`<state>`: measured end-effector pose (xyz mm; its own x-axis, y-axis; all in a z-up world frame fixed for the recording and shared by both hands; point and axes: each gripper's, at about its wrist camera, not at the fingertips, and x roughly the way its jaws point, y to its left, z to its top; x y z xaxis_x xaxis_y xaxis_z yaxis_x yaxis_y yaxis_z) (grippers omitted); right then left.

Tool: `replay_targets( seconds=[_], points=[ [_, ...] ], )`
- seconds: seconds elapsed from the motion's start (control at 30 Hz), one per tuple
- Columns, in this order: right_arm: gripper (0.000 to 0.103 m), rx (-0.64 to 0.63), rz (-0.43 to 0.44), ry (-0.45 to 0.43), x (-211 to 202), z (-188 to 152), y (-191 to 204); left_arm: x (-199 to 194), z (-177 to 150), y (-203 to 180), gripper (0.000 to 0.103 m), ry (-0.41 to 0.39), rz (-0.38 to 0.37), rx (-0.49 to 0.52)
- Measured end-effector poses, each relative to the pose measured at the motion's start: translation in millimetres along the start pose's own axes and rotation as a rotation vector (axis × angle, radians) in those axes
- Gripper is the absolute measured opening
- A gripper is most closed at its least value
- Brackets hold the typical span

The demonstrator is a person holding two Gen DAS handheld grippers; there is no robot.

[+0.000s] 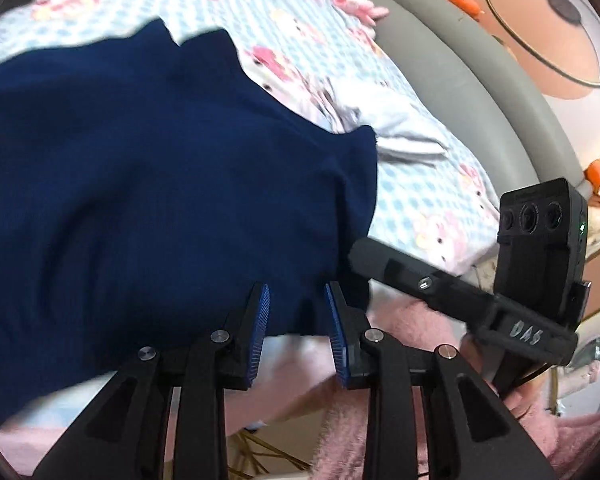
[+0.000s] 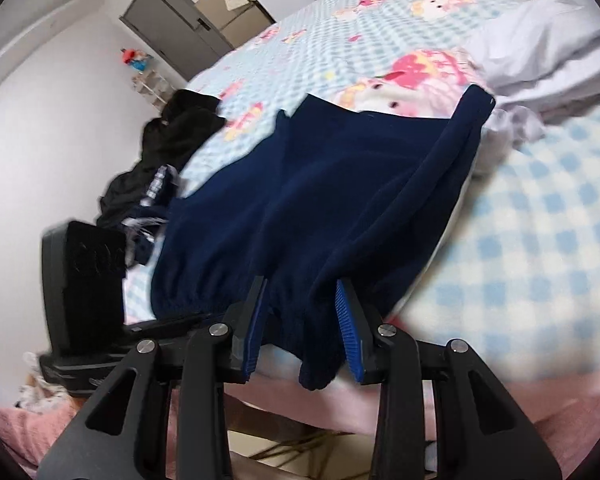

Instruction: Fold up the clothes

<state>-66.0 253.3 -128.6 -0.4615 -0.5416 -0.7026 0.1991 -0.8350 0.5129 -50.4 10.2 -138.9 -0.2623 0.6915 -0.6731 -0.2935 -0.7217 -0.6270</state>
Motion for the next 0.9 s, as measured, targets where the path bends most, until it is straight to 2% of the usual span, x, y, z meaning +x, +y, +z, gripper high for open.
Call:
replay_targets(
  seconds=[0.13, 0.23, 0.27, 0.33, 0.4, 0.43, 0.5, 0.57, 0.67, 0.8, 0.9],
  points=[
    [0.036, 0.031, -0.041, -0.004, -2.0, -10.2, -8.9, 13.4, -7.4, -18.0, 0.033, 0.052, 0.003, 0.066],
    [0.036, 0.063, -0.048, -0.008, -5.8, -12.6, -18.5, 20.0, -9.2, -26.1, 0.035, 0.054, 0.031, 0.091],
    [0.036, 0.072, -0.047, -0.010, -6.4, -12.6, -20.7, 22.9, -8.9, -28.6, 0.033, 0.052, 0.058, 0.103],
    [0.036, 0.059, -0.072, -0.023, -10.7, -13.3, -18.5, 25.6, -8.9, -31.5, 0.021, 0.045, 0.112, 0.123],
    [0.036, 0.033, -0.192, -0.042, -20.4, -14.8, -19.9, 22.2, -9.0, -30.3, 0.014, 0.033, 0.156, 0.131],
    [0.036, 0.020, -0.253, -0.052, -25.4, -15.6, -20.7, 19.2, -8.6, -28.7, 0.006, 0.028, 0.173, 0.130],
    [0.036, -0.004, -0.375, -0.056, -30.7, -17.7, -22.6, 14.1, -11.0, -26.8, 0.004, 0.021, 0.189, 0.124],
    [0.036, -0.036, -0.384, -0.001, -21.4, -21.4, -24.1, 12.2, -4.9, -14.1, 0.004, 0.026, 0.160, 0.085],
    [0.036, -0.037, -0.269, 0.082, -0.9, -25.6, -23.4, 8.5, -6.1, -12.6, 0.005, 0.035, 0.135, 0.087],
    [0.036, -0.014, -0.229, 0.061, 2.4, -25.6, -24.7, 0.9, -14.8, -27.0, 0.008, 0.072, 0.125, 0.158],
    [0.036, 0.009, -0.184, 0.051, 0.9, -24.2, -28.4, 17.2, -4.0, -35.2, 0.015, 0.092, 0.148, 0.158]
  ],
)
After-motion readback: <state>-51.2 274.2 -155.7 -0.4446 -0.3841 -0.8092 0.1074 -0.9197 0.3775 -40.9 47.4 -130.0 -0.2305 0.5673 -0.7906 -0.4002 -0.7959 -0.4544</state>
